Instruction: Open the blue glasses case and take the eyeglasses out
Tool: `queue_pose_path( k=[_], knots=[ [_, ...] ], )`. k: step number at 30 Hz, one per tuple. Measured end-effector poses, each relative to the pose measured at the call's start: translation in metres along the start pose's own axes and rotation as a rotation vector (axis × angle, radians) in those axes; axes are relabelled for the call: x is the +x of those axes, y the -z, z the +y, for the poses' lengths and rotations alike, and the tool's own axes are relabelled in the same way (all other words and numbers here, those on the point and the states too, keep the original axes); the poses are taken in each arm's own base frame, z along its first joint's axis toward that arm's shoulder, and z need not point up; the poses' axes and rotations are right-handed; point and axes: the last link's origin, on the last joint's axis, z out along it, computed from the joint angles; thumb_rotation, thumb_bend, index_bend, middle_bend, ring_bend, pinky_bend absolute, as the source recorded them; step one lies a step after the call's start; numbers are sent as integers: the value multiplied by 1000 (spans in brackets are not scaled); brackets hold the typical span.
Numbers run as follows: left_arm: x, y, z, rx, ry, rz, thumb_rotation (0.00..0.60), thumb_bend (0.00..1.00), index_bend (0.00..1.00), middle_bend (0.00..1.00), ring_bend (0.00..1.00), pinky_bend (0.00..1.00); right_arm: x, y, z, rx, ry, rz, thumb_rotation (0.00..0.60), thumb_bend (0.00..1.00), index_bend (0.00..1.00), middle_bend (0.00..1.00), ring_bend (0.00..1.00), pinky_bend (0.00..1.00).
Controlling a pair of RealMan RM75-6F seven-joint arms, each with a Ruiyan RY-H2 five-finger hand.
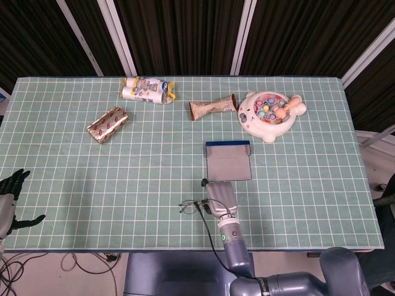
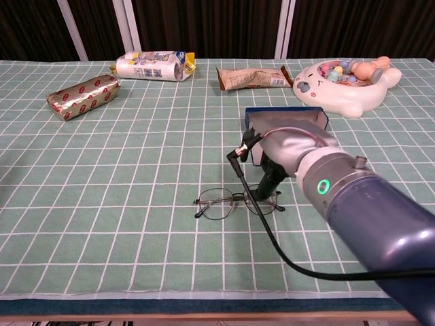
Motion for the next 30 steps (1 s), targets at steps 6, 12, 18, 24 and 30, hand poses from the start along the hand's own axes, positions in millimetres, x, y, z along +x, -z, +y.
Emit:
queue_pose_path(
  k=[6,12,18,24,30],
  knots=[
    [0,0,0,-4,-13,5,600,74,0,0,0,0,34,0,32,-15,12,109,600,294,299,800,749,685],
    [-1,1,0,-10,-35,16,600,74,0,0,0,0,71,8,91,-69,56,205,600,162,60,445,378,401],
    [-1,1,0,-20,-66,27,600,74,0,0,0,0,93,35,159,-137,69,220,600,105,0,81,34,249],
    [-3,1,-1,-30,-108,43,600,74,0,0,0,0,101,79,217,-174,83,215,600,104,0,0,0,222],
    [-4,3,-2,-36,-161,62,600,74,0,0,0,0,99,117,257,-186,136,223,600,99,0,0,0,213]
  ],
)
